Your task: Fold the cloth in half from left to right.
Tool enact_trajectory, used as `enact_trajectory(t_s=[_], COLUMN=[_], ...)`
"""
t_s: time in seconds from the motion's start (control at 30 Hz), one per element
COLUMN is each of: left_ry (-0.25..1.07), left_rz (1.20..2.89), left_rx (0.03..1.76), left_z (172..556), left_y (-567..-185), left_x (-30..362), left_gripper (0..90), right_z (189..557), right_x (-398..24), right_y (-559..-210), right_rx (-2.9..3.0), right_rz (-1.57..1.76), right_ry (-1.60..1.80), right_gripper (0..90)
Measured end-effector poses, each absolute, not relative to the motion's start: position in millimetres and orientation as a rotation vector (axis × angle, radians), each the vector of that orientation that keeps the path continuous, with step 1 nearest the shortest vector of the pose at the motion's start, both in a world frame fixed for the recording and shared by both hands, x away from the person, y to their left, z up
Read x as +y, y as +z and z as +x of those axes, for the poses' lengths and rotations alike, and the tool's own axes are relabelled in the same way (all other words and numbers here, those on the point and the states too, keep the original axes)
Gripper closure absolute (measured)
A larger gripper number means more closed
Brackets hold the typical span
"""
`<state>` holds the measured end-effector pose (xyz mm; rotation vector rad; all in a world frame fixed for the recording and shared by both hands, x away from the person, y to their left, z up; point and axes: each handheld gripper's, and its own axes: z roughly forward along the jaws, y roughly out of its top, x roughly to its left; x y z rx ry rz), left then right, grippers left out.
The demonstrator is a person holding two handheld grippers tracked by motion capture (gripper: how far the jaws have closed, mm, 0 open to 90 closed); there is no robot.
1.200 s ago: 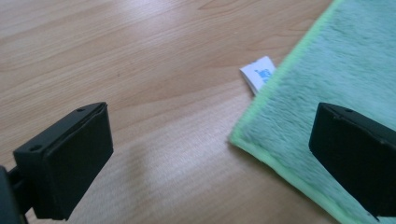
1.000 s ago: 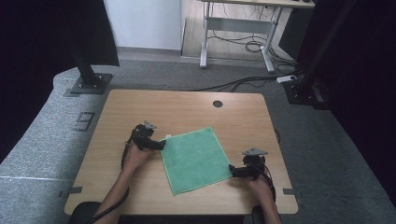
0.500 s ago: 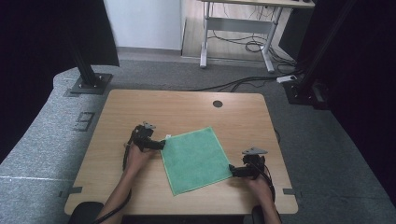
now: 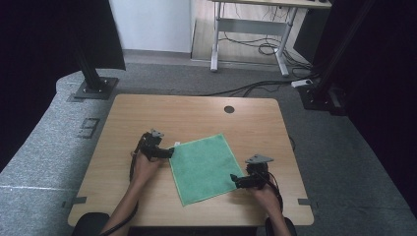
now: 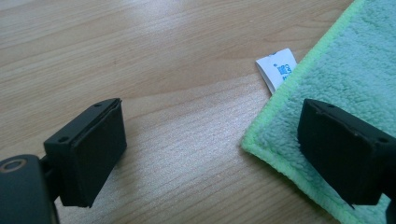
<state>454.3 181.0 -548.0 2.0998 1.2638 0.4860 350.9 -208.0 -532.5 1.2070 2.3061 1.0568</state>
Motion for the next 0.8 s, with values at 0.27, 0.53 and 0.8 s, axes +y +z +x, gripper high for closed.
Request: enact_trajectory(t_s=[0.27, 0.53, 0.8], left_ry=[0.485, 0.486, 0.487], left_rz=[2.097, 2.097, 2.094], left_rx=[1.238, 1.247, 1.26], left_z=[451.6, 452.2, 452.8], left_y=[-547.7, -547.8, -548.1], left_x=[180.7, 181.0, 181.2], left_gripper=[14.5, 13.3, 10.7], right_z=[343.9, 334.6, 320.2], right_x=[-170.1, -129.6, -88.1], right_y=[-532.2, -531.1, -532.8], right_rx=[2.413, 2.521, 2.642], right_rz=[1.093, 0.971, 0.849], right_ry=[1.094, 1.146, 1.18], right_gripper=[4.9, 7.0, 12.8])
